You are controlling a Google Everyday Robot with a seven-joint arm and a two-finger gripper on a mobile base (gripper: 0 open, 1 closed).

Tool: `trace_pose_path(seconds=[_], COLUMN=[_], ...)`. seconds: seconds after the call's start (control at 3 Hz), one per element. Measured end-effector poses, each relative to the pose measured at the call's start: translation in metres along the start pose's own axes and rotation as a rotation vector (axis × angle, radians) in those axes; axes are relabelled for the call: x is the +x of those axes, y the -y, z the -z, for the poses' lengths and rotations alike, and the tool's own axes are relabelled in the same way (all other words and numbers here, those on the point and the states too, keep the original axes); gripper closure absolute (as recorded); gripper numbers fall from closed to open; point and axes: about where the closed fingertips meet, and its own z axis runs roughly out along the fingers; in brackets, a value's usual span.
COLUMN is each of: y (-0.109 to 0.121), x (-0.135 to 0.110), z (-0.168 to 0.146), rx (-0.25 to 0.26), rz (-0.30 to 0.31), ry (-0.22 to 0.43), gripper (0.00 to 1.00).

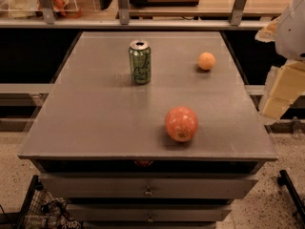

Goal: Pick green can

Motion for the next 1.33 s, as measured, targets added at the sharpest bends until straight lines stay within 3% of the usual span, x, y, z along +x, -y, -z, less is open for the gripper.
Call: trace_pose_path(seconds=[0.33,0.67,1.33], y=[0.0,0.018,0.087], x=[0.0,-0.013,-0.074], z=[0.0,-0.01,-0.055], rx=[0.0,0.023,0.048], rz=[0.0,0.012,0.076], ry=[0.0,0.049,0.22], gripper=[0.0,0.0,0.0])
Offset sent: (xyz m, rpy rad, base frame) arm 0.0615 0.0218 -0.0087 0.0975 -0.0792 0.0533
